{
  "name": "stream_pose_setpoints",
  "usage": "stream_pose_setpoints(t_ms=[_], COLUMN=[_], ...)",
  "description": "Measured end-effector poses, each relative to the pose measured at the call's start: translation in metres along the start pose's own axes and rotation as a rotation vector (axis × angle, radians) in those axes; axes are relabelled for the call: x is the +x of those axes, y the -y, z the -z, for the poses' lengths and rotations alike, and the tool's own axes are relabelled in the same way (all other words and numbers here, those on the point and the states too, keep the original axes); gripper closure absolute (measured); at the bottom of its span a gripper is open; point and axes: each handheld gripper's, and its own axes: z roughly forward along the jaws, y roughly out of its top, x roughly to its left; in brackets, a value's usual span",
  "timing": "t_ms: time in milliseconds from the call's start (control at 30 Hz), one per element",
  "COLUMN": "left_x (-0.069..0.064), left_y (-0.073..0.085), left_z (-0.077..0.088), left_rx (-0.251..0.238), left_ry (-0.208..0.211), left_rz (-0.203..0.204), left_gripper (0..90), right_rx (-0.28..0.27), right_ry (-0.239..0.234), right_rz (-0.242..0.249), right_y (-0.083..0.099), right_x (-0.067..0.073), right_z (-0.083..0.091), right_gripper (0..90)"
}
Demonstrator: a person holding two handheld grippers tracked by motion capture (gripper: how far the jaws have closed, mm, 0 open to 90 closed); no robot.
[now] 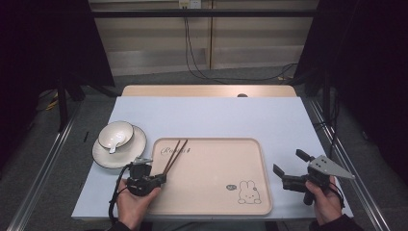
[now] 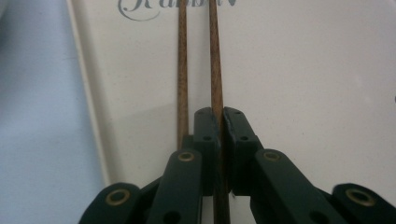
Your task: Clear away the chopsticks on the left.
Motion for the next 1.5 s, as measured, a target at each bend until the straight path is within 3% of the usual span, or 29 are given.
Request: stream_pose_setpoints(t_ms=[133, 500, 700, 1000, 1100, 1200, 1333, 1467, 1500], left_x=[0.001, 0.0, 0.0, 0.001, 0.002, 0.003, 0.002, 0.0, -0.002], left_y=[0.002, 0.002, 0.002, 0.001, 0.001, 0.0, -0.002, -0.003, -0.004], left_z=[-0.005, -0.007, -0.007, -0.007, -0.005, -0.004, 0.0, 0.001, 0.004], left_rx=[0.033, 0.029, 0.027, 0.023, 0.008, -0.004, -0.059, -0.091, -0.115], left_ry=[0.0, 0.005, 0.018, 0.064, 0.077, 0.094, 0.155, 0.18, 0.187], left_rz=[-0.002, -0.008, -0.006, -0.036, -0.048, -0.046, -0.083, -0.118, -0.161], left_gripper=[84.7, 84.1, 80.7, 70.0, 62.8, 48.8, 36.7, 27.6, 20.6], right_rx=[0.0, 0.001, 0.001, 0.0, -0.001, -0.001, -0.002, -0.002, -0.003], right_ry=[-0.002, -0.004, -0.004, -0.001, -0.002, -0.003, -0.004, -0.004, -0.003], right_rz=[0.002, 0.006, 0.006, 0.001, -0.002, -0.002, 0.0, 0.0, -0.004], right_y=[0.0, 0.0, 0.0, 0.0, 0.0, 0.0, 0.0, 0.0, 0.0], right_x=[0.0, 0.0, 0.0, 0.0, 0.0, 0.0, -0.001, -0.001, 0.0], right_z=[0.0, 0.0, 0.0, 0.0, 0.0, 0.0, 0.0, 0.0, 0.0], right_gripper=[0.0, 0.0, 0.0, 0.0, 0.0, 0.0, 0.0, 0.0, 0.0])
